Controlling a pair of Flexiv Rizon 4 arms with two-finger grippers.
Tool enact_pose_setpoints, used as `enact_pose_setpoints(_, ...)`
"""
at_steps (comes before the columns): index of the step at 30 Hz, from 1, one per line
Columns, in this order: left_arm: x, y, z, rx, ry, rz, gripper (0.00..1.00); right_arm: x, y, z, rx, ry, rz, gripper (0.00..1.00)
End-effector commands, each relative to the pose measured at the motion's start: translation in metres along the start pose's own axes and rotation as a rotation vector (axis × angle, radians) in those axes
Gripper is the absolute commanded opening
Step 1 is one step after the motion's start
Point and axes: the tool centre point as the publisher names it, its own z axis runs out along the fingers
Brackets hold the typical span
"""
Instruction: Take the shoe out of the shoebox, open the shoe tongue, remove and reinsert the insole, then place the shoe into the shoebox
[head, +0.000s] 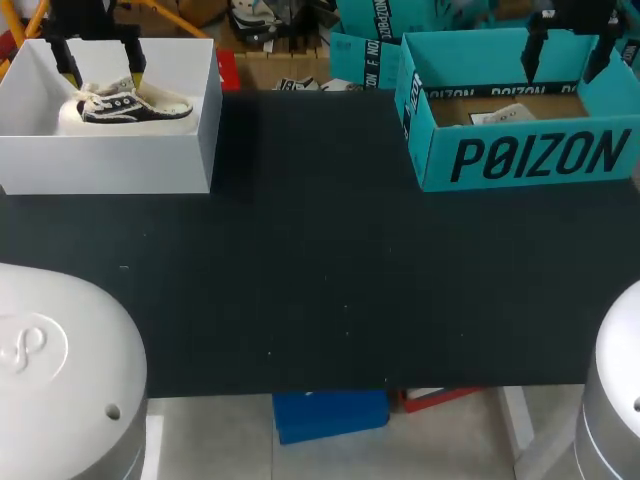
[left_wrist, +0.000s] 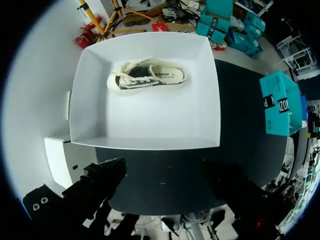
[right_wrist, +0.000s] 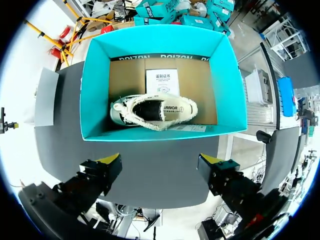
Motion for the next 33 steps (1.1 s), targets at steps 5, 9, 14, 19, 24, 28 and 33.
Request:
enact_pose_setpoints(5, 0.0, -0.009, -0.009, 0.021, -0.033, 0.207, 1.0, 0.0, 0.0, 0.0, 0.0, 0.0, 0.0, 1.0)
enact_pose_setpoints(9, -0.005, -0.021, -0.014, 0.029, -0.103, 0.36, 1.0, 0.0, 0.0, 0.0, 0.0, 0.0, 0.0, 1.0)
enact_pose_setpoints(14, -0.015, -0.034, -0.021, 0.064, -0.158, 0.688, 1.0, 0.0, 0.0, 0.0, 0.0, 0.0, 0.0, 1.0)
enact_pose_setpoints(19, -0.022, -0.049, -0.028, 0.122, -0.151, 1.037, 1.0, 0.0, 0.0, 0.0, 0.0, 0.0, 0.0, 1.0)
enact_pose_setpoints(24, -0.026, -0.065, -0.028, 0.05, -0.151, 1.324, 1.0, 0.0, 0.0, 0.0, 0.0, 0.0, 0.0, 1.0)
enact_pose_setpoints(28, -0.033, -0.074, -0.022, -0.013, -0.139, 1.502, 1.0, 0.0, 0.0, 0.0, 0.0, 0.0, 0.0, 1.0)
enact_pose_setpoints(33, -0.04, -0.085, -0.016, 0.019, -0.142, 1.481, 1.0, 0.0, 0.0, 0.0, 0.0, 0.0, 0.0, 1.0)
